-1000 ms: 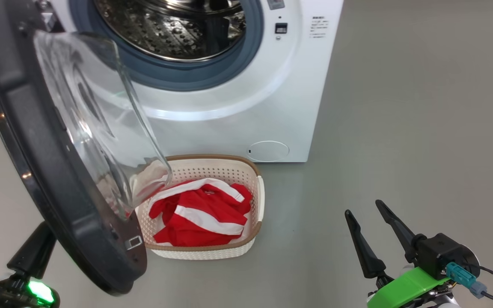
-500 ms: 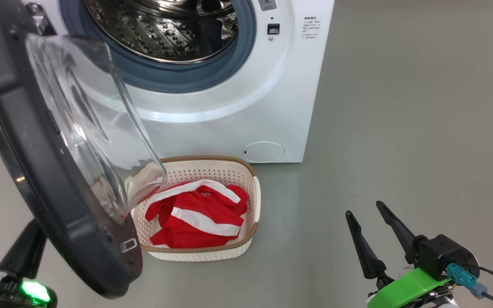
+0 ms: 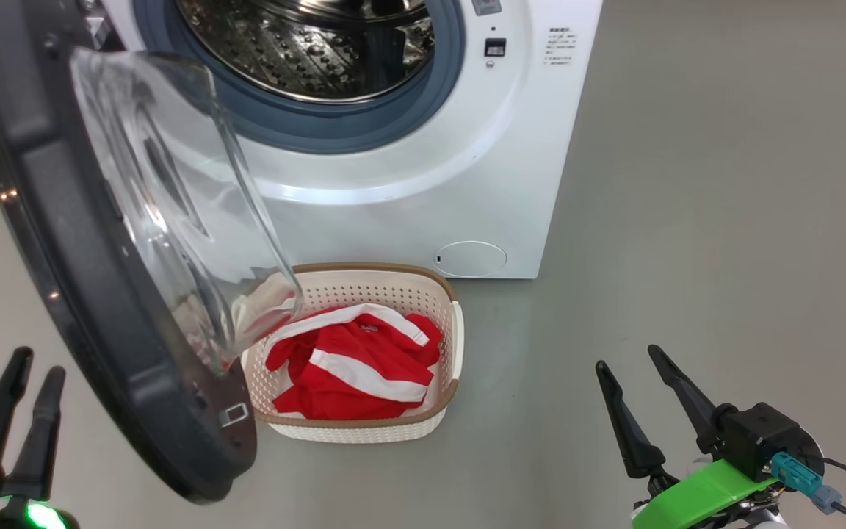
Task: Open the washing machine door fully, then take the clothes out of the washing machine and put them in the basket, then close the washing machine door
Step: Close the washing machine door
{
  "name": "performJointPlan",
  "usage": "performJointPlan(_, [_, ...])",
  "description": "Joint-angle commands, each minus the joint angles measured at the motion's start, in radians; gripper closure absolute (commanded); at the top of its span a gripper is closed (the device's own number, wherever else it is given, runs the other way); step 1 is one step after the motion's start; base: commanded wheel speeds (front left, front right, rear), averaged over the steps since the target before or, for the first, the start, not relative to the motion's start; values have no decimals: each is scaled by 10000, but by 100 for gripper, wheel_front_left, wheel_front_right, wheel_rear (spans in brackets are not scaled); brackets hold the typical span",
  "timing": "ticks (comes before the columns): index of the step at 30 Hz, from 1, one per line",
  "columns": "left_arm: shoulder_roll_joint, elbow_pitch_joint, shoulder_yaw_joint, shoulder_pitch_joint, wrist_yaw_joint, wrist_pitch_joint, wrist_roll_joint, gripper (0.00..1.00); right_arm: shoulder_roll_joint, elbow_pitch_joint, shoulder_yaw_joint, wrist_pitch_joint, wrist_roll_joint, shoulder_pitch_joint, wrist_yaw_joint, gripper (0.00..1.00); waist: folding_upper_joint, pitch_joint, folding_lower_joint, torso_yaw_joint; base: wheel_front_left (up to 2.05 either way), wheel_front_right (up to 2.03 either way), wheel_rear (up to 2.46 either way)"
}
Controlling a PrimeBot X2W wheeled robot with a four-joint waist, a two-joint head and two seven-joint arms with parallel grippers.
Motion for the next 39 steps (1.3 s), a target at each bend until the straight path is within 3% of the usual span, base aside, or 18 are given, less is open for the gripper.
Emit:
performJointPlan(1, [199, -341, 392, -18, -70, -66, 165, 0, -70, -231, 195, -103, 96, -311, 4, 0, 0, -19, 0, 49, 0, 0, 0])
performJointPlan(9, [9, -1076, 826, -209, -70, -1283, 1149, 0, -70, -278, 133, -67, 142, -276, 4, 0, 0, -111, 0, 258, 0, 0, 0])
performJointPlan(15, [178, -2179, 683, -440, -70, -3171, 3817, 0, -70, -311, 49, -49, 168, -210, 4, 0, 0, -241, 0, 376, 0, 0, 0])
performJointPlan(21, [789, -2678, -239, -309, -51, -4955, 7839, 0, -70, -356, -8, 20, 183, -68, 4, 0, 0, -420, 0, 500, 0, 0, 0])
performJointPlan(24, [1165, -2638, -733, -38, 257, -5475, 10058, 0, -70, -373, -13, 57, 156, 29, 4, 0, 0, -554, 0, 528, 0, 0, 0])
performJointPlan(25, [1165, -2638, -733, -38, 257, -5475, 10058, 0, -70, -373, -13, 57, 156, 29, 4, 0, 0, -554, 0, 528, 0, 0, 0])
performJointPlan(32, [1271, -1981, -1668, 1026, 1060, -6011, 12931, 0, -70, -411, -49, 112, 128, 313, 4, 0, 0, -884, 0, 531, 0, 0, 0])
performJointPlan(39, [1256, -1569, -1877, 1869, 1310, -6171, 13637, 0, -70, -491, -45, 221, -278, 476, 4, 0, 0, -1033, 0, 465, 0, 0, 0])
